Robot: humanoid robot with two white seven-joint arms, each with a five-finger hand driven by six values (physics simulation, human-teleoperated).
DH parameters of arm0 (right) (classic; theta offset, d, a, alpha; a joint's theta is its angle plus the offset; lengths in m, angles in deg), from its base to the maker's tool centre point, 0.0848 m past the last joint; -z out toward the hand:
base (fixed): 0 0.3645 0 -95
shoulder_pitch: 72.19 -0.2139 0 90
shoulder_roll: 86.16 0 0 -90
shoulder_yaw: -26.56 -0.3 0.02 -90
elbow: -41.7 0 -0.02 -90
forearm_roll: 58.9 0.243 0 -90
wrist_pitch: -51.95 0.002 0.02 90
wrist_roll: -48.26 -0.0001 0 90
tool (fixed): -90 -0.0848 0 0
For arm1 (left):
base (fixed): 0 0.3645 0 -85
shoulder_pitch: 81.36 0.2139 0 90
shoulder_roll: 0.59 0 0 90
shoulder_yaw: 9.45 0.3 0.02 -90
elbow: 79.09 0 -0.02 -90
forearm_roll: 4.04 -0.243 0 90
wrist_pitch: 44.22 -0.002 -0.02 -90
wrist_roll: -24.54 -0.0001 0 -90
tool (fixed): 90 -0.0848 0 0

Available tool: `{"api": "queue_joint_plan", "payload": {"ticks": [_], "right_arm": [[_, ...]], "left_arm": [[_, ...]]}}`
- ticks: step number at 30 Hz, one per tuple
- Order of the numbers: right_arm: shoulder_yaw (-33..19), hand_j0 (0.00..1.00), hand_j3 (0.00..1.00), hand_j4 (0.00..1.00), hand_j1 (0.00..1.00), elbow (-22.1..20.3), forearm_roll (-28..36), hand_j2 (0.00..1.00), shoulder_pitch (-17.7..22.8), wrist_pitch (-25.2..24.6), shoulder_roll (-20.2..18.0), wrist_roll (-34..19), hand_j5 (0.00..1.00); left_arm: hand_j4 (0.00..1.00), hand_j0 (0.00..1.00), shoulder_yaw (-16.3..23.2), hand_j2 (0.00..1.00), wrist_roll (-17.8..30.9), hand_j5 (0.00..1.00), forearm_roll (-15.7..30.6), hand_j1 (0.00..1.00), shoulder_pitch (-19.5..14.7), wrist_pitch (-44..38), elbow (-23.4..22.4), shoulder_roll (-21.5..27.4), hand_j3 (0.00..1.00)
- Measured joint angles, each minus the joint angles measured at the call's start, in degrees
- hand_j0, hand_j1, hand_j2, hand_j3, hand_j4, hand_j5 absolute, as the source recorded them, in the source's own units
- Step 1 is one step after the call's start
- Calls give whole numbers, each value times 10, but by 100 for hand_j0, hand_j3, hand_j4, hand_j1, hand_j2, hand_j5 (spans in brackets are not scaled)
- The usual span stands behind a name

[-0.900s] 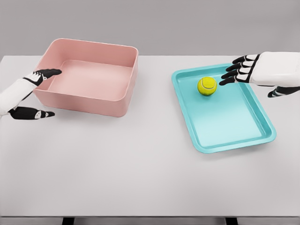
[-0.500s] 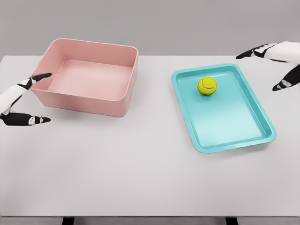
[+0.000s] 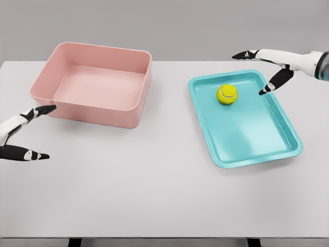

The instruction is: Put the tennis from the blue tray into the pink basket with both arms

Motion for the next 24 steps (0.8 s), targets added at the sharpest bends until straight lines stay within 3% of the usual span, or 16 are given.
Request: {"api": "queue_joint_plan", "payload": {"ticks": [8, 14, 24], "right_arm": [[30, 100, 100, 100, 100, 16, -5, 100, 1, 4, 22, 0, 100], [48, 100, 100, 100, 100, 68, -15, 100, 1, 21, 58, 0, 100], [50, 100, 100, 100, 100, 119, -19, 100, -3, 35, 81, 0, 100]], "left_arm": [[100, 100, 10, 100, -2, 100, 1, 100, -2, 0, 0, -3, 100], [100, 100, 11, 100, -2, 100, -2, 100, -3, 0, -1, -5, 100], [100, 100, 11, 100, -2, 100, -3, 100, -3, 0, -1, -6, 100]]}}
